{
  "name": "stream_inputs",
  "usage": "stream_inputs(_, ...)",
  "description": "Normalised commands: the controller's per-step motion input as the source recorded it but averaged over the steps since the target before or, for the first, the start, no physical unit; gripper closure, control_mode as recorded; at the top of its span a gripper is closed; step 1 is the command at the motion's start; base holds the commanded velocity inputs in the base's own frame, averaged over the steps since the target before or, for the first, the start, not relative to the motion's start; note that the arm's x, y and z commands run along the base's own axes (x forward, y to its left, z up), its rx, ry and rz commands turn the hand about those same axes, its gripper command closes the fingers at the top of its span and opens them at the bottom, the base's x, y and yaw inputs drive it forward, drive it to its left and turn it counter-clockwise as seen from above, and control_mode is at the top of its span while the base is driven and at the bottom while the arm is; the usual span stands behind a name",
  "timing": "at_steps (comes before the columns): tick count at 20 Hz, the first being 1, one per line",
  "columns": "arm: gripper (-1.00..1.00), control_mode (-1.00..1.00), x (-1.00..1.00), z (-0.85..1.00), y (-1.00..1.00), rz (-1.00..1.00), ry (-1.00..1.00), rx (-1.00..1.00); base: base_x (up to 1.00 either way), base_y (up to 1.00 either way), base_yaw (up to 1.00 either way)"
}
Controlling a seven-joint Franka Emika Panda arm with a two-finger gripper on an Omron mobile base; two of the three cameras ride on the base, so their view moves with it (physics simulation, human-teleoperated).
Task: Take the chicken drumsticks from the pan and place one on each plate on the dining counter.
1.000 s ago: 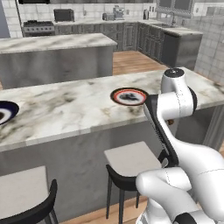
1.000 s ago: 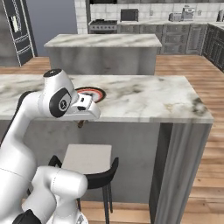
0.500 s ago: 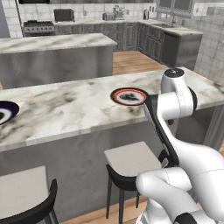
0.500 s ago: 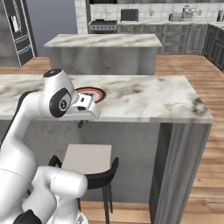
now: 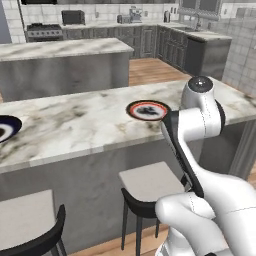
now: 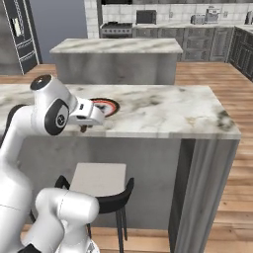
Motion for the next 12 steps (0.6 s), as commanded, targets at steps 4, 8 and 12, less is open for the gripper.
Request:
stream_inputs(4,1.00,-1.00,0.15,0.54,0.38,0.00,-0.07,0.00,0.00,0.00,0.00)
stream_inputs(8,1.00,-1.00,0.42,0.37,0.37,0.00,0.10,-0.01,0.00,0.00,0.00)
stream_inputs(12,1.00,-1.00,0.56,0.25,0.13,-0.02,0.32,0.00,0.00,0.00,0.00)
